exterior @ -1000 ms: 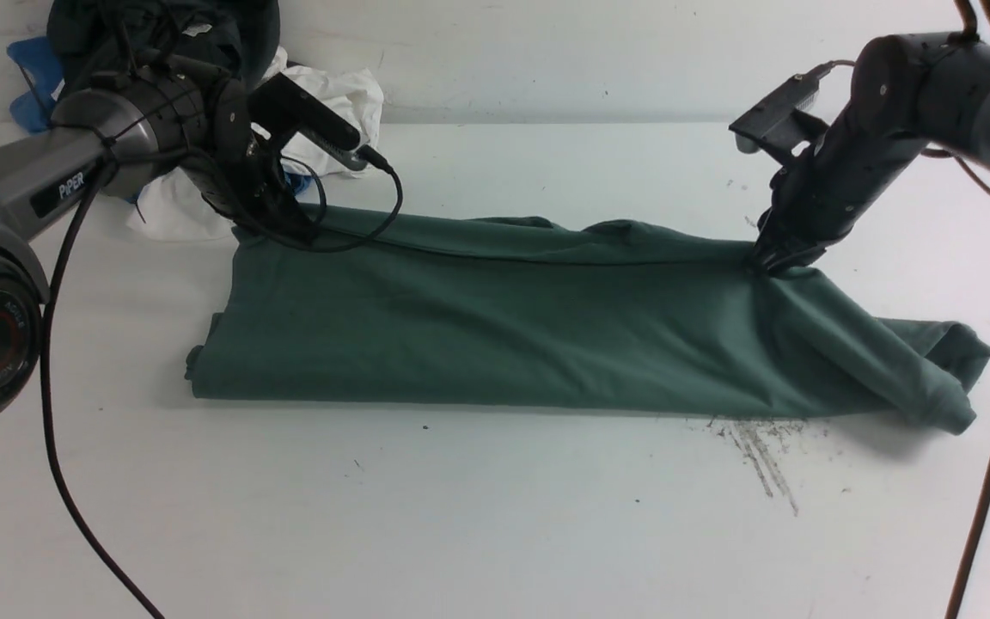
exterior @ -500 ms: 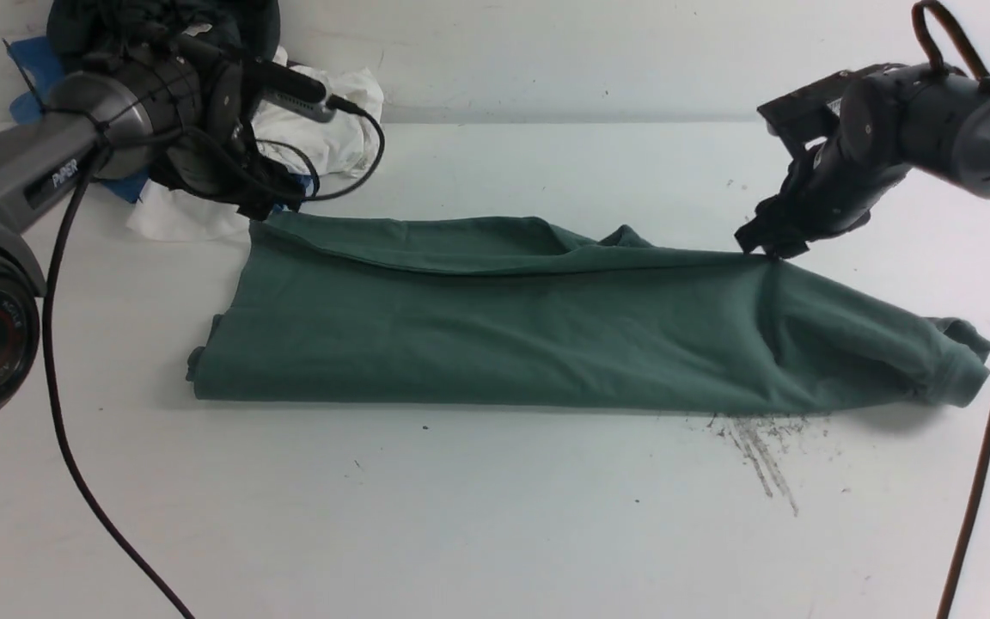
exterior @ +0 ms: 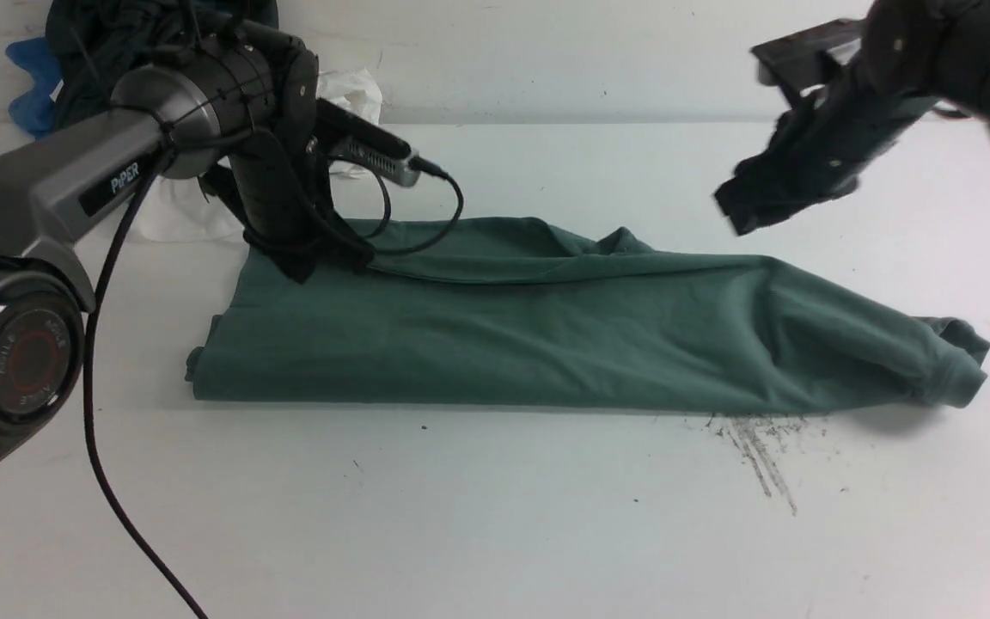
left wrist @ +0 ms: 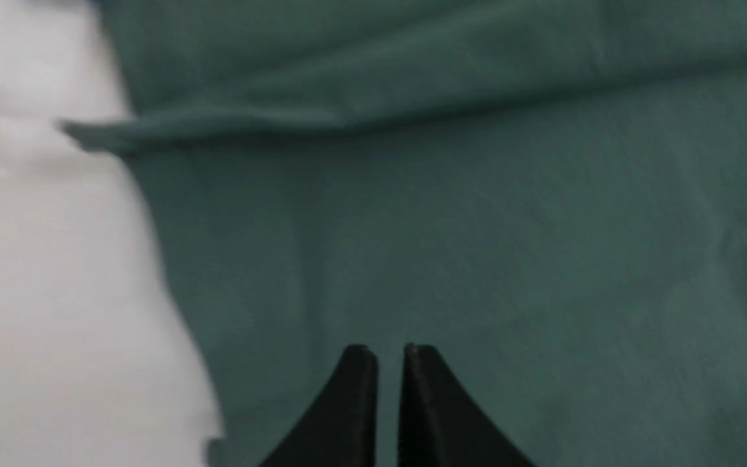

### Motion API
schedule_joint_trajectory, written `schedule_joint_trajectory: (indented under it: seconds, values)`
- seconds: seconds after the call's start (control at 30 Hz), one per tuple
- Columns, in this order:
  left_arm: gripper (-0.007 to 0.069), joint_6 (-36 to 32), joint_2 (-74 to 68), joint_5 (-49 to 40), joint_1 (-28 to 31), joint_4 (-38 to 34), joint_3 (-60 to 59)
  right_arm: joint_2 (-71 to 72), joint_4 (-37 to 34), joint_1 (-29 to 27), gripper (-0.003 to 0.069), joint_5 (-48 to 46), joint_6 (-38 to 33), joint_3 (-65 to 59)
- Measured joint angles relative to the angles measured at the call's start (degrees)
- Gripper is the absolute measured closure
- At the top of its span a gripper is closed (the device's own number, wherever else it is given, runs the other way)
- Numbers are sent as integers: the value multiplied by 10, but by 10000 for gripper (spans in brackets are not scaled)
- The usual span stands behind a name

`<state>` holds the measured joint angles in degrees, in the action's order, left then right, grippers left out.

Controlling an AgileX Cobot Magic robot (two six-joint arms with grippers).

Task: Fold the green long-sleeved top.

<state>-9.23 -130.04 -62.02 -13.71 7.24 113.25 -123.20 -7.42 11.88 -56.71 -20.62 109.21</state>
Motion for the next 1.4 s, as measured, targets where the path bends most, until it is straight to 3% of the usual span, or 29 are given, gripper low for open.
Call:
schedule_joint_trajectory:
  seconds: [0.13,0.3,0.47,0.53,0.7,0.83,0.97,1.13,1.4]
  values:
    - [632,-8,-24,-28,0,-7,-21,-46,-104,60,396,16,-92,1]
    - [632,-9,-25,-21,0,-7,-40,-93,-114,92,511,67,-104,1]
    - [632,-9,-14,-3,0,-5,-70,-130,-122,100,615,185,-66,2]
    - [632,-9,-8,7,0,-1,-85,-145,-126,100,645,259,-16,2]
    - [632,-15,0,21,0,2,-107,-164,-123,98,656,381,64,2]
    - [632,-19,4,28,0,5,-122,-165,-111,95,656,407,62,2]
    - [632,-22,4,28,0,5,-123,-162,-111,81,656,394,90,2]
    - [632,-23,5,30,0,4,-125,-128,-96,43,656,303,120,2]
    - [632,-23,5,33,0,3,-127,-99,26,13,656,112,126,2]
